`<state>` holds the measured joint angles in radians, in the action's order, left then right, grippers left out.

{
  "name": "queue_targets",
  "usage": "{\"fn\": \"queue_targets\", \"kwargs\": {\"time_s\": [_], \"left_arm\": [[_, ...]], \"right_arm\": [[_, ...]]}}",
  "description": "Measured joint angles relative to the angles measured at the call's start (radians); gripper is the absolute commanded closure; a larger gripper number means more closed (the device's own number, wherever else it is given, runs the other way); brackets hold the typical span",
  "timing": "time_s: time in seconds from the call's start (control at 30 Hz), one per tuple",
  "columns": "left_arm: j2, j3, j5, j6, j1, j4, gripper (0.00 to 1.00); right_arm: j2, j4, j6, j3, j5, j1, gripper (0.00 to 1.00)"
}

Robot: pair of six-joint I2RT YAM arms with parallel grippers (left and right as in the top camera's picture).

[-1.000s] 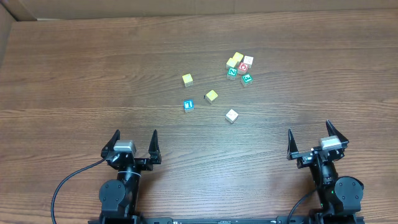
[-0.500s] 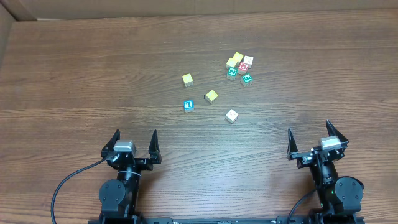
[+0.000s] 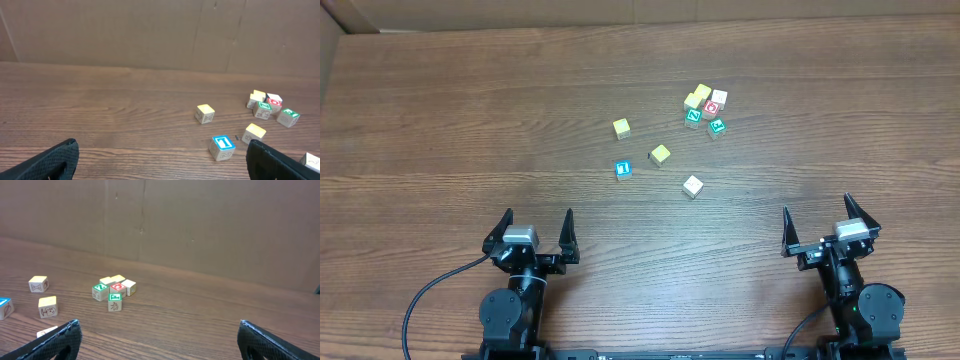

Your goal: Flip 3 blocks

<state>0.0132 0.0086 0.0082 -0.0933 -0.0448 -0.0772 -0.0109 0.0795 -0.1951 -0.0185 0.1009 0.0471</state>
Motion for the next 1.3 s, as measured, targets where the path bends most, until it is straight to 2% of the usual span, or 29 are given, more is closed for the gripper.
{"fn": "queue_targets", "kwargs": {"time_s": [0.87,1.13,1.3], "left_arm": [[0.000,0.000,0.002,0.000,0.000,0.002,0.01],[0.000,0.000,0.056,0.000,0.000,0.008,0.00],[0.000,0.000,0.124,-0.019,0.000,0.064,0.00]], "right_arm": [[0.000,0.000,-0.001,0.000,0.000,0.000,0.00],[0.000,0.000,0.000,0.000,0.000,0.000,0.00],[0.000,0.000,0.000,0.000,0.000,0.000,0.00]]}}
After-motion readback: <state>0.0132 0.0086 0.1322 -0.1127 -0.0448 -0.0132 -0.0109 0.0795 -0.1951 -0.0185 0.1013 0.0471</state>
